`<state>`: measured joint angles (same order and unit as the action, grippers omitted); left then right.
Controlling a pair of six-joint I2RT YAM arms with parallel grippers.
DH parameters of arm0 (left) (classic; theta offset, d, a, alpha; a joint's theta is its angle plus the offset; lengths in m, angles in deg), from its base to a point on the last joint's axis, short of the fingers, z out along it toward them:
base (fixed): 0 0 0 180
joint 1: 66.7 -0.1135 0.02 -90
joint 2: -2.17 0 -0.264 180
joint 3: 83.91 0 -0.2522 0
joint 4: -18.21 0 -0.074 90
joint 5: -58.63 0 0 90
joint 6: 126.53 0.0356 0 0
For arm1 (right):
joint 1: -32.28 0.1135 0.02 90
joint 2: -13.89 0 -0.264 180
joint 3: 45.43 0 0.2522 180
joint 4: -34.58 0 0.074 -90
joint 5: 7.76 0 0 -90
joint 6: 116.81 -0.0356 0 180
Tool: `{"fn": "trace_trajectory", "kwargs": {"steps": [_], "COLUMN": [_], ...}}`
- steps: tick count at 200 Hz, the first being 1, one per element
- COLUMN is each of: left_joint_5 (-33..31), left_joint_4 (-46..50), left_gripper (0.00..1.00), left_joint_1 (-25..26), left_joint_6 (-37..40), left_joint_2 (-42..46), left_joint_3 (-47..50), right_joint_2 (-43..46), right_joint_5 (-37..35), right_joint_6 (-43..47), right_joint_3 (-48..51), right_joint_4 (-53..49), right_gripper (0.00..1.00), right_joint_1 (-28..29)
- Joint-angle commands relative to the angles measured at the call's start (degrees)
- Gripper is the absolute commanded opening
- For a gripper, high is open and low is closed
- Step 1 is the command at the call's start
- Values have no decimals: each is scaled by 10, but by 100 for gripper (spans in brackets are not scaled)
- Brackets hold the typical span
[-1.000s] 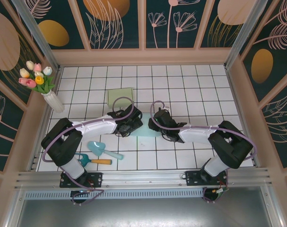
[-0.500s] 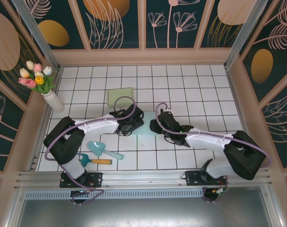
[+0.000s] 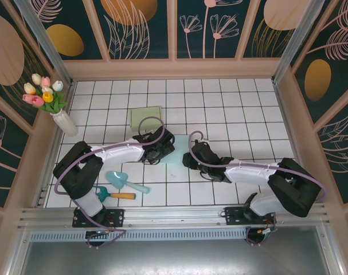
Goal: Fold the paper box
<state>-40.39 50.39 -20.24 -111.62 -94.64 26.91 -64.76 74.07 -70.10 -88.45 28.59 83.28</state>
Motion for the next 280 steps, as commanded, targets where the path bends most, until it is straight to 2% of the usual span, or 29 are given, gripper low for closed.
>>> {"fn": "trace_trajectory", "kwargs": {"steps": [1,30,174,198,280], "left_joint_5": [-14,-14,-30,-29,-29], "left_joint_4": [41,40,51,51,46], "left_gripper": [76,76,76,76,76], "left_joint_1": [-1,-1,-1,-1,-1], "left_joint_6": [7,8,14,17,21], "left_joint_2": [-17,-18,-36,-38,-46], "left_joint_3": [14,15,10,11,16], "right_joint_2": [-8,-6,-4,-10,-31], "right_joint_5": [33,31,-9,-11,-30], "right_joint_6": [-17,-26,-14,-12,-1], "right_joint_3": [11,7,14,17,33], "right_joint_4": [41,37,16,22,53], "right_gripper": [46,40,39,36,35], "right_joint_1": [8,13,16,16,16]}}
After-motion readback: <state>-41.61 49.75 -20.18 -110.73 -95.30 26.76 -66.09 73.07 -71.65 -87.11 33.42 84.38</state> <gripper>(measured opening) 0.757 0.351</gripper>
